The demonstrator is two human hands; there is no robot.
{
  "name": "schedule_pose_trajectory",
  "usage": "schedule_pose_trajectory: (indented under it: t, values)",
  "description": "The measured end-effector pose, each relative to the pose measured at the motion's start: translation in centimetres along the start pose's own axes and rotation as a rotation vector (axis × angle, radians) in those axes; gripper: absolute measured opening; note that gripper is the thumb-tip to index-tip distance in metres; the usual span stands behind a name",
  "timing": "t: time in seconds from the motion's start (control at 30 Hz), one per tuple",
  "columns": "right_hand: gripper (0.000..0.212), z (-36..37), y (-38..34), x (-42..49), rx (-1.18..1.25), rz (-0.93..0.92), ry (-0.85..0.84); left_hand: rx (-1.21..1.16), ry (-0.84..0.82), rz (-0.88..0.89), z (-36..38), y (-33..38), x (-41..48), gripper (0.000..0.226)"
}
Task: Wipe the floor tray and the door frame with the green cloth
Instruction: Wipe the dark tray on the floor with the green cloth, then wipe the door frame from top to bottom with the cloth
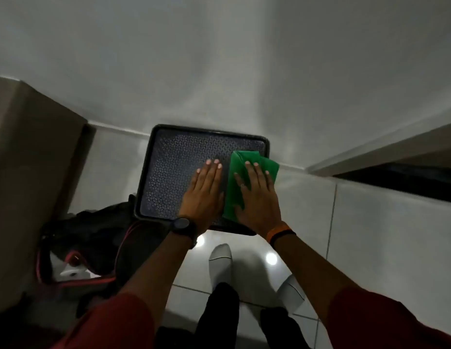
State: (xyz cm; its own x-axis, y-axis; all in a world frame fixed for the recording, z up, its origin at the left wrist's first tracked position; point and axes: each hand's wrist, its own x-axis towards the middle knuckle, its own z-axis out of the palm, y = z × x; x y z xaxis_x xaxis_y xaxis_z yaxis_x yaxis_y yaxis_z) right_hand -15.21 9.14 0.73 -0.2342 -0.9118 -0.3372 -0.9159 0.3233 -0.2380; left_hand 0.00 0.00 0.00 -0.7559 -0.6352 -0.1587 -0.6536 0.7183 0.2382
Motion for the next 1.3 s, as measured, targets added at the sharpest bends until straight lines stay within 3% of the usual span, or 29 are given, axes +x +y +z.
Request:
schedule_pose_trajectory:
  t: [0.2, 0.37, 0.53, 0.63, 0.93, 1.03, 1.3]
  values:
    - [0.05, 2.9, 0.3, 1.0, 0.093, 0.03, 0.014, -0.012, -0.014, -0.016, 3.6, -0.5, 1.8, 0.066]
    - [0.018, 2.9, 0.5, 2.3, 0.124, 0.008, 0.196, -0.041, 0.031, -0.026, 3.8, -0.4, 2.5, 0.066]
    - [0.023, 0.5, 0.4, 3.5, 0.234, 0.038, 0.144, -0.03, 0.119, -0.004, 0.5, 0.1, 2.1, 0.063]
    - [0.022, -3.5, 0.0, 2.1, 0.305, 0.062, 0.256, 0.01, 0.191, 0.034, -4.2, 1.4, 2.0, 0.063]
    - [0.024, -28.6, -1.8, -5.9, 0.423, 0.01, 0.82, 0.027, 0.614, 0.232, -28.7, 9.4, 4.0, 0.064]
    - [0.024, -39.6, -2.7, -9.2, 0.451, -0.104, 1.067, 0.05, 0.801, 0.28, -40.3, 12.6, 4.8, 0.062]
    - [0.013, -66.6, -6.2, -19.7, 0.24, -0.388, 1.66, 0.066, 1.232, 0.406, -67.6, 22.0, 3.4, 0.063]
